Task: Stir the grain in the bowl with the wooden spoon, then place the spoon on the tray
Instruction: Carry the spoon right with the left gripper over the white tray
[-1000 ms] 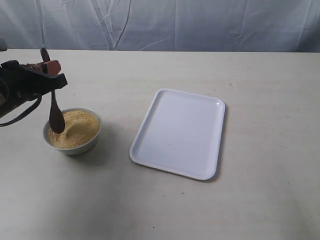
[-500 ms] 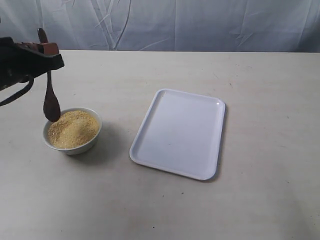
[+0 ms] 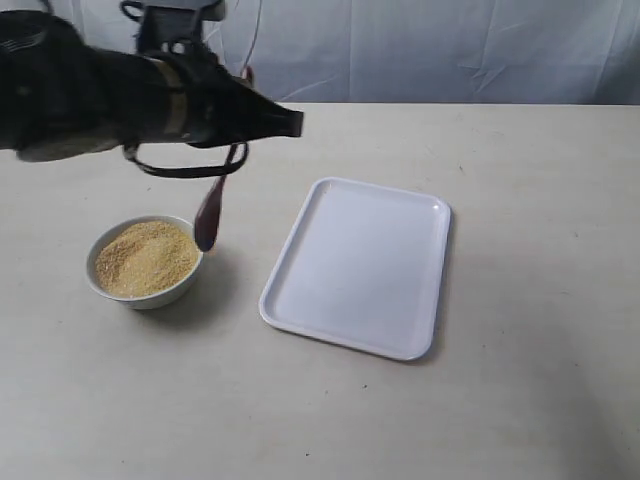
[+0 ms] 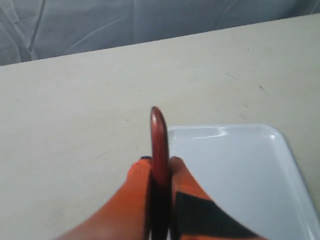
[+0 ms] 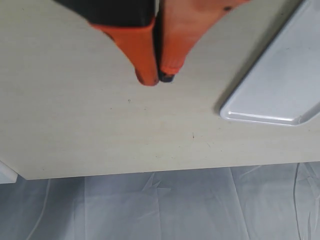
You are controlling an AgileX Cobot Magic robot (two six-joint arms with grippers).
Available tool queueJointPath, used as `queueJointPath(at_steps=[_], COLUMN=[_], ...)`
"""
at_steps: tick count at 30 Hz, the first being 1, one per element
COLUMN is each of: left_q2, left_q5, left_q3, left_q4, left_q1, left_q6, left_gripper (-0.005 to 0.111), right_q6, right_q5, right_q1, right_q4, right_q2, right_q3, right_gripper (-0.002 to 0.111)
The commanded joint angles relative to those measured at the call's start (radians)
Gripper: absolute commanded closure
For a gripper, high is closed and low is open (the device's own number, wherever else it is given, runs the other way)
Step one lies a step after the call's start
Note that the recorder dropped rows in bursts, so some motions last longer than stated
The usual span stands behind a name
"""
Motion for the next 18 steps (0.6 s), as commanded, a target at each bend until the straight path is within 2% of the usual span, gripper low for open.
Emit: queueJointPath(at_steps=[1, 2, 3, 4, 5, 7, 9, 18], left_q2=[0.179, 0.242, 0.275, 0.327, 0.368, 0.417, 0.446, 0.48], left_q5=[0.088, 0.098, 0.1, 0.1, 0.09, 0.023, 0.011, 0.032], left_q3=[-0.208, -0.268, -0.294, -0.328, -0.34, -0.34, -0.34, -0.35], left_q4=[-0.441, -0.69, -0.81, -0.995, -1.098, -1.149, -1.13, -1.112], left_q1=[-0.072, -0.072, -0.072, -0.072, -0.072, -0.072, -0.072, -0.07], left_q6=[0.363, 0.577, 0.673, 0.798, 0.847, 0.842, 0.841, 0.843], left_gripper=[0.107, 0.107, 0.107, 0.107, 0.107, 0.107, 0.107, 0.107], right_q6=[0.0, 0.0, 0.0, 0.0, 0.0, 0.0, 0.0, 0.0], right_q5=[-0.011, -0.011, -0.011, -0.011, -0.011, -0.011, -0.011, -0.011], right_q1=[-0.005, -0.005, -0.005, -0.005, -0.005, -0.005, -0.005, -0.005], right_q4=[0.0, 0.0, 0.0, 0.0, 0.0, 0.0, 0.0, 0.0], right_q2=[-0.007, -0.007, -0.007, -0.007, -0.007, -0.007, -0.007, -0.007], right_q3=[0.002, 0.002, 0.002, 0.002, 0.002, 0.002, 0.002, 0.002], right_gripper=[0.108, 0.108, 0.108, 0.108, 0.108, 0.108, 0.108, 0.108])
